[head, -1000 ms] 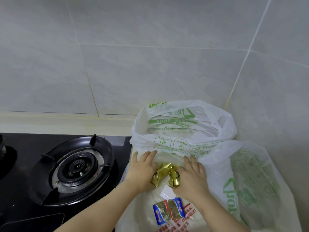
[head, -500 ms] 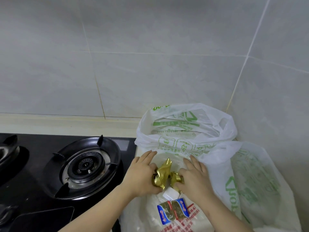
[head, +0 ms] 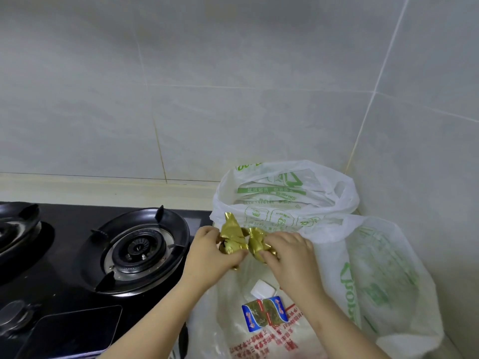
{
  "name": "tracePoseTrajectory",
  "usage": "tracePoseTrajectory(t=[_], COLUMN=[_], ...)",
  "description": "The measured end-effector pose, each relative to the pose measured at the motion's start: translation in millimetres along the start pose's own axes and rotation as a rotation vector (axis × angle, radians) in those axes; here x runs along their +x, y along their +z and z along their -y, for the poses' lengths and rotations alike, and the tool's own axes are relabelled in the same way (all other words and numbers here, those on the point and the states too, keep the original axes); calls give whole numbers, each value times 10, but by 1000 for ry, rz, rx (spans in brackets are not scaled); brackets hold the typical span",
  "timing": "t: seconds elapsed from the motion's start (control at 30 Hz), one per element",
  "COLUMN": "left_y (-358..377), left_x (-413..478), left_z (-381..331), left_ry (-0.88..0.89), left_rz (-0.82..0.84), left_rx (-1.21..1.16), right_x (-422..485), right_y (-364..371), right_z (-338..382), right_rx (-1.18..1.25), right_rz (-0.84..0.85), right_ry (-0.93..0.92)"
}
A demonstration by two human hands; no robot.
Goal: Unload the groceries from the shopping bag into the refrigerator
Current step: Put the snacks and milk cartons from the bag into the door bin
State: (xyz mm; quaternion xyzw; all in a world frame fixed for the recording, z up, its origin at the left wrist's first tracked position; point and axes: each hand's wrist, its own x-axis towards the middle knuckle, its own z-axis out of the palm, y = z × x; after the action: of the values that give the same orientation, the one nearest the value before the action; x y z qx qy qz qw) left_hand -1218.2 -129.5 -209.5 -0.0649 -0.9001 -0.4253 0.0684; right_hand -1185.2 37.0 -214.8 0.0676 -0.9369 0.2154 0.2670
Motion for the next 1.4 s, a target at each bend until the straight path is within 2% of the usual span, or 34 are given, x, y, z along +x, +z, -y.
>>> tracePoseTrajectory(t=[0.1,0.3,0.43,0.57,0.73,1.03,1.27,1.4], left_y=[-100,-328,-534,-799,-1052,-1289,-1441,-1625], left_x=[4,-19,-82,-174,-265,-622,-1222,-1762], left_z=[-91,-200,-191,-81,61,1,23,76], left_ry=[-146,-375,-437,-505,-487,-533,-738,-782], left_rz=[1,28,90,78,-100,-396,-718,-906], left_rx=[-276,-765,-981,-1184,-1154,-1088,-950,-891], right_x=[58,178,213,259,338,341,31,-273], right_y=[-96,-158,-111,7,162,222,218,168], right_z=[121,365,587,832,1130,1503,1871,2254], right_rx=[380,1058,1338,1554,1707,1718,1687,1678], right_rz=[64,-81,-54,29,166,422,688,874], right_ry=[231,618,750,829,836,759,624,531])
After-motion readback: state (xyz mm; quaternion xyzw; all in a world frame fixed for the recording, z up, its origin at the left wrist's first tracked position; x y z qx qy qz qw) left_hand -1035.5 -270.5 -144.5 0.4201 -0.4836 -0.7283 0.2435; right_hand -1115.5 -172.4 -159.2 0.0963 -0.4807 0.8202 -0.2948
